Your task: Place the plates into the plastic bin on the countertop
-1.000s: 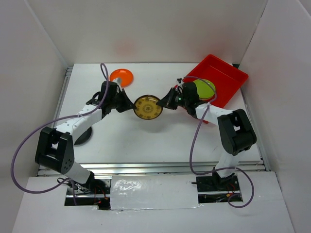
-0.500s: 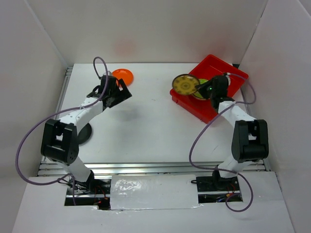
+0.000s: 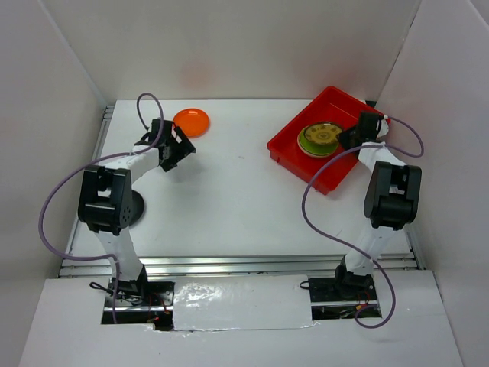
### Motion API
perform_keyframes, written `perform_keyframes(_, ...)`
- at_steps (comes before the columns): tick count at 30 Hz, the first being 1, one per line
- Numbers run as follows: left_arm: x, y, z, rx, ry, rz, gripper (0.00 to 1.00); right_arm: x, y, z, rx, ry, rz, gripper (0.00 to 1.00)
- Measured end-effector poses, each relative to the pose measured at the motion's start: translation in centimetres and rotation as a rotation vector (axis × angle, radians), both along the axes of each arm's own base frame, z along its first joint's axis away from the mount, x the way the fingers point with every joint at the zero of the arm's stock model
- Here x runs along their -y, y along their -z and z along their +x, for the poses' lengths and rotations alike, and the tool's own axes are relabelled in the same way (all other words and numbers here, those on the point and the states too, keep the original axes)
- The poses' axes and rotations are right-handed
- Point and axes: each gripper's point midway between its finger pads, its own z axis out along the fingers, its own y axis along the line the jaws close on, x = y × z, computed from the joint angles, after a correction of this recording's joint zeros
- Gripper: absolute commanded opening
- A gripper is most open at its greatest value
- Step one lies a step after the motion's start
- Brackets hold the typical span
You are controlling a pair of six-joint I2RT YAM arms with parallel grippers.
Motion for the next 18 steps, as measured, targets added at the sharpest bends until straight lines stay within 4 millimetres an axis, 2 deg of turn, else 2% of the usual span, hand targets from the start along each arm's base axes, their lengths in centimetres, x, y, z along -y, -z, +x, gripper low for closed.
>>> perform_keyframes(1, 0.4, -0.2, 0.1, 0.009, 0.01, -0.007, 0.99, -0.1, 0.3, -0.1, -0.01, -0.004, 0.007, 0.47)
perform_keyframes(2, 0.6, -0.3, 0.2, 0.016, 0.018, -0.013, 0.99, -0.2, 0.3, -0.2, -0.015, -0.007, 0.014, 0.58)
perform_keyframes(3, 0.7, -0.3, 0.3, 0.017, 0.022, -0.016, 0.99, -0.3, 0.3, -0.2, -0.012, -0.014, 0.014, 0.81)
perform_keyframes(5, 0.7, -0.4, 0.4, 0.022, 0.026, -0.02, 0.99, -0.4, 0.0, -0.1, -0.005, -0.024, 0.014, 0.97)
perform_keyframes(6, 0.7, -0.4, 0.4, 0.022, 0.027, -0.021, 0.99, -0.5, -0.3, -0.1, -0.004, -0.03, 0.014, 1.0)
perform_keyframes(9, 0.6, -0.4, 0.3, 0.022, 0.035, -0.012, 0.99, -0.5, -1.4, -0.8, -0.005, -0.027, 0.008, 1.0)
perform_keyframes(12, 0.0, -0.3, 0.3, 0.019, 0.022, -0.009, 0.99, -0.4, -4.4, -2.6, 0.023, 0.0, -0.019, 1.0)
perform_keyframes(14, -0.3, -0.3, 0.4, 0.018, 0.015, -0.011, 0.99, -0.4, -7.2, -4.7, 0.066, 0.025, -0.042, 1.0)
perform_keyframes(16, -0.8, -0.4, 0.8, 0.024, -0.011, -0.026, 0.99, -1.3, -10.0, -7.4, 0.131, 0.024, -0.057, 1.0)
perform_keyframes(18, -1.7, -0.5, 1.9, 0.047, -0.038, -0.043, 0.99, -3.2, -12.1, -10.2, 0.219, -0.022, -0.058, 1.0)
